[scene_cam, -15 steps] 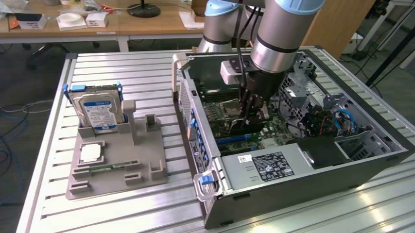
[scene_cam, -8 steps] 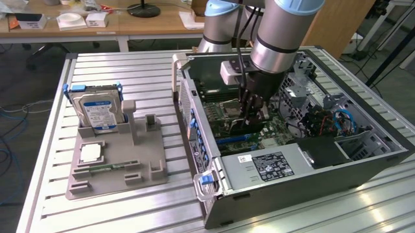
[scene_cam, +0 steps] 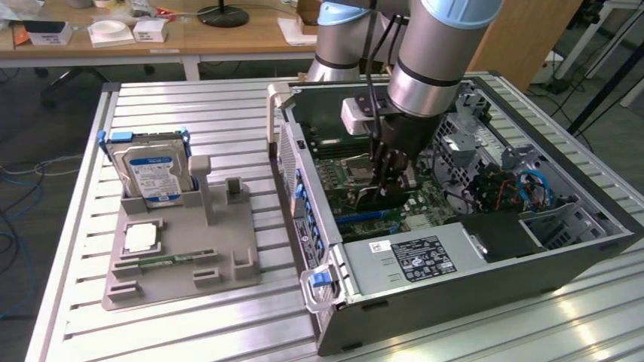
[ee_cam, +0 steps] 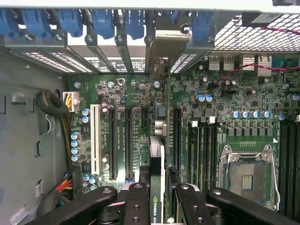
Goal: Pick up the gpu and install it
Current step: 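Insert the gpu into the slot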
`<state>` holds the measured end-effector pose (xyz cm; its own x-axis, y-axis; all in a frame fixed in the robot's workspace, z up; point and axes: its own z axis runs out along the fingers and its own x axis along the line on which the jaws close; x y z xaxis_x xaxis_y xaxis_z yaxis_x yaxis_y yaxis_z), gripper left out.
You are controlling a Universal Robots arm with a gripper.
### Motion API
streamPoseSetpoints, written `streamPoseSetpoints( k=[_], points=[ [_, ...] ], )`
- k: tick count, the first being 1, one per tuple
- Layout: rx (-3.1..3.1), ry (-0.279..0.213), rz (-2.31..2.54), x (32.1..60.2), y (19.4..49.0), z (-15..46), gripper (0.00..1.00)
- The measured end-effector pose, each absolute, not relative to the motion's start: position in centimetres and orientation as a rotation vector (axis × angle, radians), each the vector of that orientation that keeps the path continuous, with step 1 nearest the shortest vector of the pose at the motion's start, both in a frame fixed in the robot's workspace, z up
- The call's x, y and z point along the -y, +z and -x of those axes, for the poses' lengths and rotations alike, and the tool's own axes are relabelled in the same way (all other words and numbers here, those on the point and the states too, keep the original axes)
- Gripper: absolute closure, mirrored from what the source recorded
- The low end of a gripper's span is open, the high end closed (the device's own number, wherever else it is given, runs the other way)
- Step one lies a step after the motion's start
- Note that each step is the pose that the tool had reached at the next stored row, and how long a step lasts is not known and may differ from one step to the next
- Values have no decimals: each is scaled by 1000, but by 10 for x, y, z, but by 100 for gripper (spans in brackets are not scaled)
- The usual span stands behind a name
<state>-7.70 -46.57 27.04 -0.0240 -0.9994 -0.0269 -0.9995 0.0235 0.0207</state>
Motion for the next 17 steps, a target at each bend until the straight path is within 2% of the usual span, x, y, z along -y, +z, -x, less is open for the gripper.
streamPoseSetpoints(
  k=[17],
  points=[
    [-2245,51,2192,465,263,78,74]
  ],
)
